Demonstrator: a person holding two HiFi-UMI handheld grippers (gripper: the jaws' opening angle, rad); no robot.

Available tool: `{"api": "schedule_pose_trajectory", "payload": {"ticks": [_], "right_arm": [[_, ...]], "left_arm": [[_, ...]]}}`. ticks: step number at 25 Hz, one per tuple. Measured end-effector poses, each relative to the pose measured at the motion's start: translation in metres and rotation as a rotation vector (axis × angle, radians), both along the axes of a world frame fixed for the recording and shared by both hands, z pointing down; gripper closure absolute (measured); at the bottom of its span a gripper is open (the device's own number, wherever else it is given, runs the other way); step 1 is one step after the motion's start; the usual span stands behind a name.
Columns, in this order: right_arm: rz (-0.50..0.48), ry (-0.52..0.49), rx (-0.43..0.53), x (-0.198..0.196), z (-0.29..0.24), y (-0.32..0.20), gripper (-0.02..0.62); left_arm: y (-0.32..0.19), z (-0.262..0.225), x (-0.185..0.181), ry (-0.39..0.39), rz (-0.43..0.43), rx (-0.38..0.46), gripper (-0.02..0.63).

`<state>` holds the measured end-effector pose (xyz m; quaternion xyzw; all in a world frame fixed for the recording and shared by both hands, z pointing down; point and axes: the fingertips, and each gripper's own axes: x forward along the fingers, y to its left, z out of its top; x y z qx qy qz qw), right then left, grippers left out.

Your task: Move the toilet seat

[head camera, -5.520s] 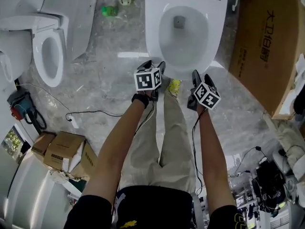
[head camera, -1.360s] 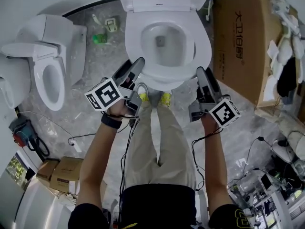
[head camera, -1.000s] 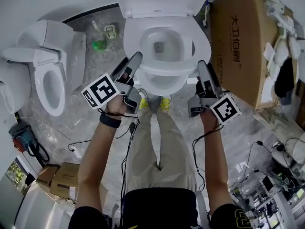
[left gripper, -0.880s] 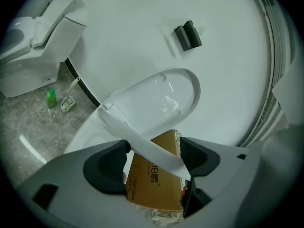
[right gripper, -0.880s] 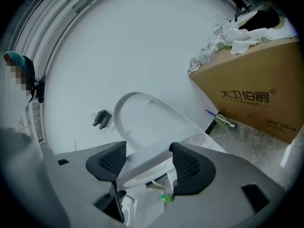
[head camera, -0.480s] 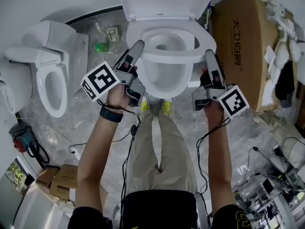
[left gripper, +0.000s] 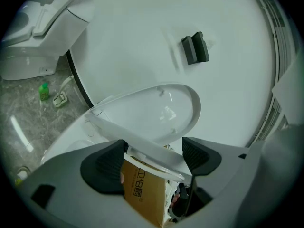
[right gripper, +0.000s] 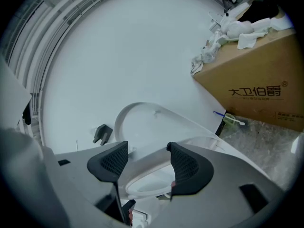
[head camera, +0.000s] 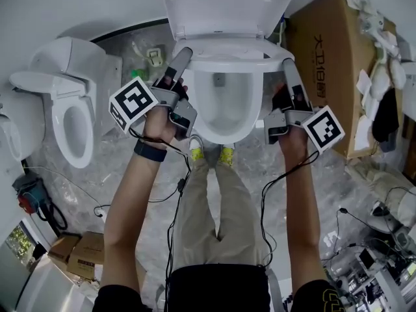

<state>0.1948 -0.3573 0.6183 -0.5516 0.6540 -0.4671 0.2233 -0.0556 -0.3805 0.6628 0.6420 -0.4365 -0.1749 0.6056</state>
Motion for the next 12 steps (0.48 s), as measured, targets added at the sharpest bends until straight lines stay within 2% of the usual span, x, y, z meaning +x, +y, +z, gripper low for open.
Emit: {"api": "schedule_pose_trajectory", "payload": {"ticks": [7, 12], "right_arm": [[0.01, -0.034, 0.025, -0.001, -0.01, -0.032, 0.285], [0.015, -0.103, 0.051, -0.004, -0.014, -0.055, 0.29]], "left_arm": [[-0.028, -0.006, -0.005, 0.04, -0.057, -0.003, 0.213], [-0.046, -0.009, -0.009, 0.077, -0.098, -0.006, 0.212]]}}
